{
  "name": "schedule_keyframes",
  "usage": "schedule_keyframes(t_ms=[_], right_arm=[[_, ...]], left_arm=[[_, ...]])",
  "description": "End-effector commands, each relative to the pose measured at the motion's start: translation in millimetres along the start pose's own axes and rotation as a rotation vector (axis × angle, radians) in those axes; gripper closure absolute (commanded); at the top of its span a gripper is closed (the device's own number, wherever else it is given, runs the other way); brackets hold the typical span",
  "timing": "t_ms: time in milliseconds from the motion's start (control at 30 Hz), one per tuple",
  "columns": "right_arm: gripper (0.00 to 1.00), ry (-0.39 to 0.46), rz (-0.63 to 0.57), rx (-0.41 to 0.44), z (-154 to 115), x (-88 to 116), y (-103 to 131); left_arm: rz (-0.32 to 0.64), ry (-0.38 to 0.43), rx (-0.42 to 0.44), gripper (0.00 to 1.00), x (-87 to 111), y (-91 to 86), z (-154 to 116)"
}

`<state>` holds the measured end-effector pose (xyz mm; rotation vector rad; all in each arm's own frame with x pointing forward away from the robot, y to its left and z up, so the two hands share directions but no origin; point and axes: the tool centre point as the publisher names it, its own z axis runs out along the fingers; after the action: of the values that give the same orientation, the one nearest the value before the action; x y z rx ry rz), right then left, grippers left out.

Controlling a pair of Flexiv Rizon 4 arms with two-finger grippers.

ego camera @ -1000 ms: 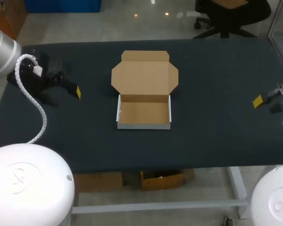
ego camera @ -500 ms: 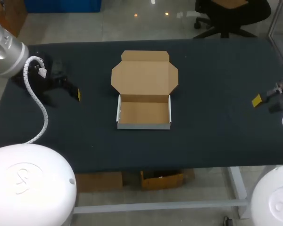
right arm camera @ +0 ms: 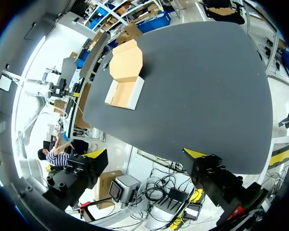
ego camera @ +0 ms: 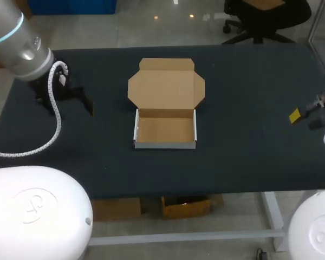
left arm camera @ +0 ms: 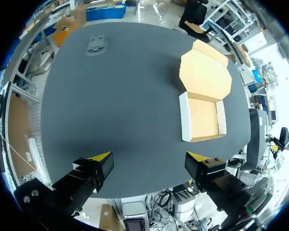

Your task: Assemble the packaging by folding the flat box into shape, placing the metal phone stand inside, and closing the box properly

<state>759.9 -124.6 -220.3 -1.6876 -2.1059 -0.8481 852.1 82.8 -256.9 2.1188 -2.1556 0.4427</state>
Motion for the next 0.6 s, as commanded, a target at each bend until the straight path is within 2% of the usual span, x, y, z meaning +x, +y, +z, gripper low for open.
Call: schedule_keyframes(t_ms=[33, 200, 600], right_arm=[[0.0, 0.004, 0.0, 0.003, -2.3, 0.2, -0.4], [0.0, 0.004, 0.0, 0.003, -2.3, 0.2, -0.4], [0.0, 0.004, 0.0, 0.003, -2.3, 0.2, -0.4]], left_arm=[[-0.015, -0.022, -0.082, 0.0, -4.9, -15.6, 11.1], [-0.042, -0.06, -0.111, 0.0, -14.3, -23.5, 18.3], [-0.042, -0.06, -0.111, 0.0, -14.3, -23.5, 18.3]])
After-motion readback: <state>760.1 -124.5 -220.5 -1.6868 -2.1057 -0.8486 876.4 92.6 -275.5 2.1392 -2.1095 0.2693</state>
